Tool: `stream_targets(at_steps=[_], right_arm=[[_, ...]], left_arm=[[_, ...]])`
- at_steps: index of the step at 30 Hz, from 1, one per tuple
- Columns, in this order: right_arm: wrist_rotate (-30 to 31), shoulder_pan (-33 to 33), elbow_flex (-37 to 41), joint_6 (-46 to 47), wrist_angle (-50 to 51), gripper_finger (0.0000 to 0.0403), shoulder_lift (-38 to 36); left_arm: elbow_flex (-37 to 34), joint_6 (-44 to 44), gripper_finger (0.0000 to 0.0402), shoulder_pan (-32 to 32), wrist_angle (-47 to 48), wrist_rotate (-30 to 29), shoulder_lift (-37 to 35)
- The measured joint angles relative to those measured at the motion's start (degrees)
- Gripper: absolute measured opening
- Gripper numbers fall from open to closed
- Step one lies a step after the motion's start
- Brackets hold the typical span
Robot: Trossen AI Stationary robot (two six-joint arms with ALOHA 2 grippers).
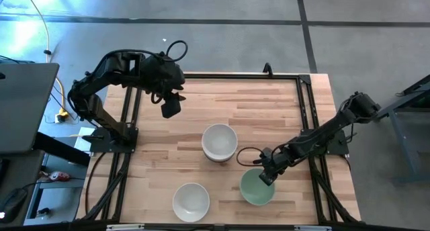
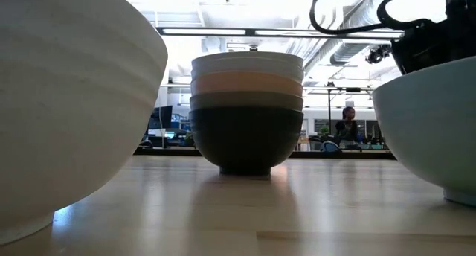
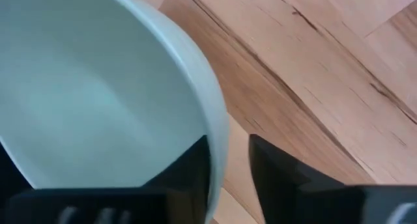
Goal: Nest bowls inside each other
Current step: Stack the green bowl on the white bowl
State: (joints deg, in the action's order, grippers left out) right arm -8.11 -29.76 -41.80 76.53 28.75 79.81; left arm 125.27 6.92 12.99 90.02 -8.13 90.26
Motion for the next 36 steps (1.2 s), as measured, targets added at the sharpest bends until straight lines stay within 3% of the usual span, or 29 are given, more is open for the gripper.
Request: stream_targets(at_steps=[4,6,20,36], right_arm=[[0.12,0.00,-0.04,-0.26,-0.12,0.0023,0.00],[-0.09,0.01,-0.06,-0.69,-0.91,0.0008,0.00],[-1.93,0.11,-1.65,1.99,0.75,0.0001,-2.32],[5.56,4.02,-23.73,-5.49,30.00,0.0000,-3.10]], left_arm=[[0.00,-0.13,0.0173,0.00,0.00,0.12,0.00],[0.00,-0.46,0.0173,0.00,0.00,0.12,0.00],[0.02,-1.59,0.0173,0.00,0.00,0.10,0.04],[0.02,-3.67,0.0173,0.00,0.00,-0.12,0.04]])
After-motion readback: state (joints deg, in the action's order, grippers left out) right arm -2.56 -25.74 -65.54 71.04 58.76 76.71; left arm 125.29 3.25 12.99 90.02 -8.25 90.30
